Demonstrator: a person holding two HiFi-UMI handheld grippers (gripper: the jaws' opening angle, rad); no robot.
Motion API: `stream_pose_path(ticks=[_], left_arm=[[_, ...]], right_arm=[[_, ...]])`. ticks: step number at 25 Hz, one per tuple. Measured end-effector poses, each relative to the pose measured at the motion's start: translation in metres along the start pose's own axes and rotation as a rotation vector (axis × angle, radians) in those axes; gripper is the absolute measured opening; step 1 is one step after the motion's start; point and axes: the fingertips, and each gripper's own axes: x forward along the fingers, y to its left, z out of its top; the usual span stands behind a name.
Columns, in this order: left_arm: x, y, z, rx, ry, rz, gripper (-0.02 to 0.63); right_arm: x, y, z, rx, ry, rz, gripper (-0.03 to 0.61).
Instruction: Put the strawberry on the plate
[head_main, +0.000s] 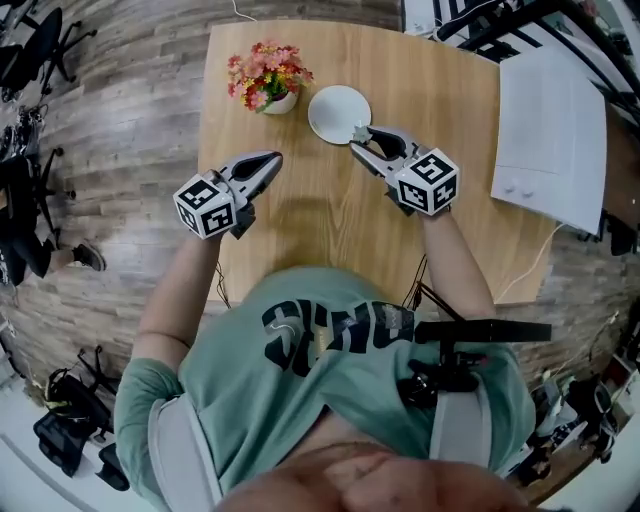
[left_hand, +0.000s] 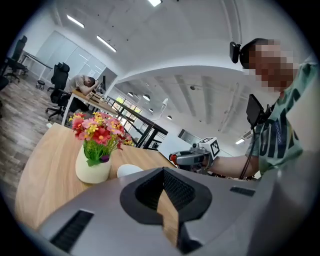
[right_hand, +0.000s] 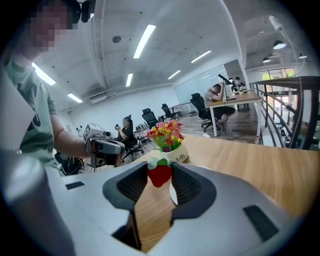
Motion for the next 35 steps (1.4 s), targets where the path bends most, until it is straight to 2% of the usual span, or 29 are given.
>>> stream_pose_path(ticks=[8,14,21,30,31,32,33,35], left_arm=[[0.035,0.046,-0.033,-0.034,0.046,0.009,0.002],[0.048,0.073,-0.045,-0.056,0.043,0.012,0.002],[0.055,0.085,-0.061,-0.069,0.054,0.008,0.002],[0.061,0.085,-0.067,-0.087,0.048,-0.010,0.002],[0.062,0.084,-0.067,-0.086,0.048,-0.013,0.002],[0.062,0.084,-0.067,-0.085,0.049,-0.015,0.002],[0.062,0.083,-0.067,-0.085,0.050,-0.016,0.002],[0.062,0.083,-0.068,-0.086,0.049,-0.017,0.002]], right_arm=[[0.059,-0.043,-0.034,-0.008,0.092,-0.017,0.153],[0.092,-0.064,-0.051,-0.099,0.170,-0.063,0.153],[0.109,-0.078,-0.072,-0.134,0.229,-0.089,0.153],[0.115,-0.078,-0.079,-0.158,0.248,-0.093,0.155],[0.115,-0.078,-0.078,-0.159,0.248,-0.094,0.161],[0.115,-0.078,-0.077,-0.161,0.245,-0.098,0.224],[0.115,-0.078,-0.076,-0.163,0.241,-0.101,0.245],[0.114,-0.077,-0.073,-0.171,0.234,-0.105,0.252]])
